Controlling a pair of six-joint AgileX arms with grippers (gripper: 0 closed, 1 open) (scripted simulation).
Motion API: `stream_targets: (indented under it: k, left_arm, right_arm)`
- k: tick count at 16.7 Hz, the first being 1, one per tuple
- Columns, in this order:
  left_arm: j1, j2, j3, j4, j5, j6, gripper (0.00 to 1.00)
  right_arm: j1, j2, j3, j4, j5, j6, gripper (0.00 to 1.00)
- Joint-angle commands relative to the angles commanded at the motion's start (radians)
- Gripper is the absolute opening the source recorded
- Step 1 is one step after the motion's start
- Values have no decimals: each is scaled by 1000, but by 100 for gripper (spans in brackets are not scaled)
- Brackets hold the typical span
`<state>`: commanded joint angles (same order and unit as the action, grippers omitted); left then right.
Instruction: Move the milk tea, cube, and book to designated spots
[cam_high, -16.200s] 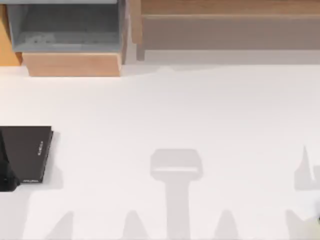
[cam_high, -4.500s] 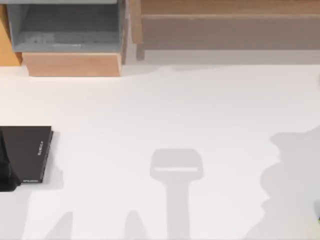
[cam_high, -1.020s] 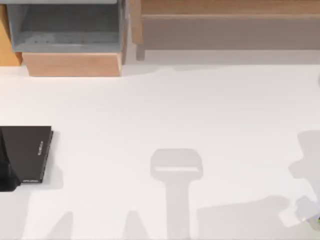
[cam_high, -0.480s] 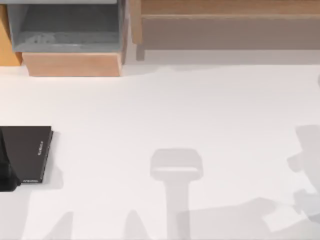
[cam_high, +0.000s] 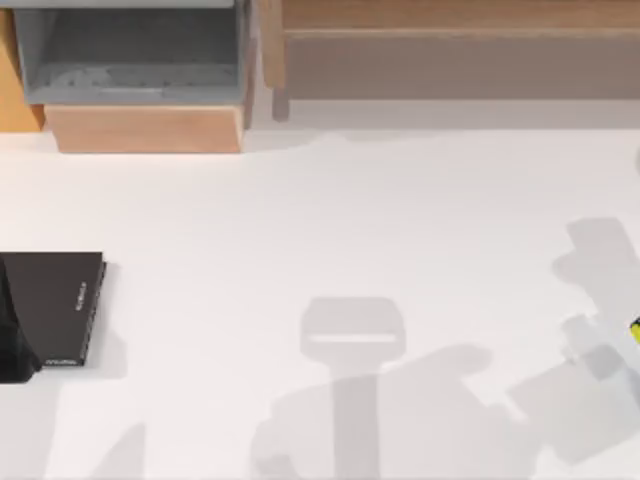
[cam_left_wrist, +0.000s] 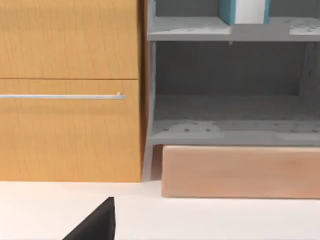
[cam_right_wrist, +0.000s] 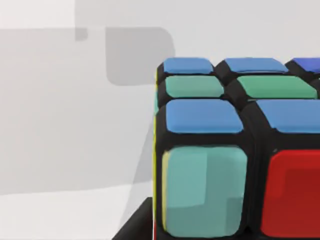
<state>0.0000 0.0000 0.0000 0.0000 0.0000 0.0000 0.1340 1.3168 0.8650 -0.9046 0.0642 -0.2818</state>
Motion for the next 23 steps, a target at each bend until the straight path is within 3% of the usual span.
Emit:
stream_targets:
  k: [12,16,23]
  left_arm:
    - [0,0,0,0,0,0,100]
    - [0,0,0,0,0,0,100]
    - [0,0,0,0,0,0,100]
  right_arm:
    - [212,226,520,905,289,257,0]
    - [237,255,597,1009,332,297,0]
    - [220,271,624,1015,330,306,0]
